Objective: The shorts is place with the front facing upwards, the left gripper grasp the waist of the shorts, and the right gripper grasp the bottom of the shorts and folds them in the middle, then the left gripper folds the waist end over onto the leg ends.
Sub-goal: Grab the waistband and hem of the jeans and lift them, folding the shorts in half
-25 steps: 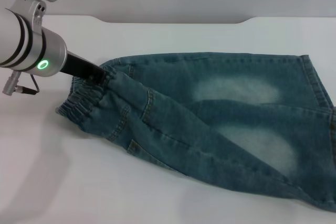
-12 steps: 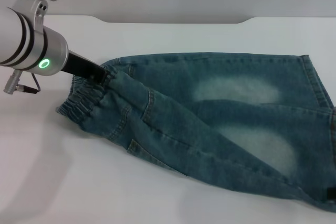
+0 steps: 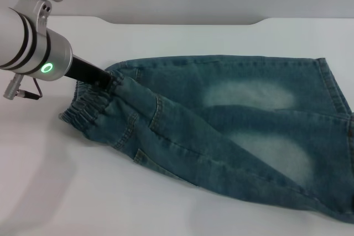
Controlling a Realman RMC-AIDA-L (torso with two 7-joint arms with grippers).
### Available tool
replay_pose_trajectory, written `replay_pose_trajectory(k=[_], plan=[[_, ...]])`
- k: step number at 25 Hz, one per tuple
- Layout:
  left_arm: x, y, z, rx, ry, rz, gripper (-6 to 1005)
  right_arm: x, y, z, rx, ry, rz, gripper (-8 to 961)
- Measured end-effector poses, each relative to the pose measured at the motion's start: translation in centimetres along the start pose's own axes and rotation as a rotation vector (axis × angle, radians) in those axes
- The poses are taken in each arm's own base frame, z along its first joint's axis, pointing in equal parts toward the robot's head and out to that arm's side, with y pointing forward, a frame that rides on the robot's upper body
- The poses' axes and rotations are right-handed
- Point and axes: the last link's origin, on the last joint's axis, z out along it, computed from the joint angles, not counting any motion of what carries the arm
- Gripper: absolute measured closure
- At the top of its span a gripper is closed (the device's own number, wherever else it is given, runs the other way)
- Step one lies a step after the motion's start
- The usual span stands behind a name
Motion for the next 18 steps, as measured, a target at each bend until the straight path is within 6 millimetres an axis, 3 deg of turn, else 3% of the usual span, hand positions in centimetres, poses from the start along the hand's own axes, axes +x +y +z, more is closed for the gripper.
replay_pose_trajectory(k=[4, 18], plan=[[0.0, 0.0, -0.1, 0.001, -0.003, 0.003, 915, 0.0, -0.3, -0.4, 0.005, -0.013, 0.013, 474], [0.2, 0.3, 0.0, -0.001, -0.006, 0.026, 915, 0.3, -0.3, 0.9, -0.022, 0.029, 0.034, 479]])
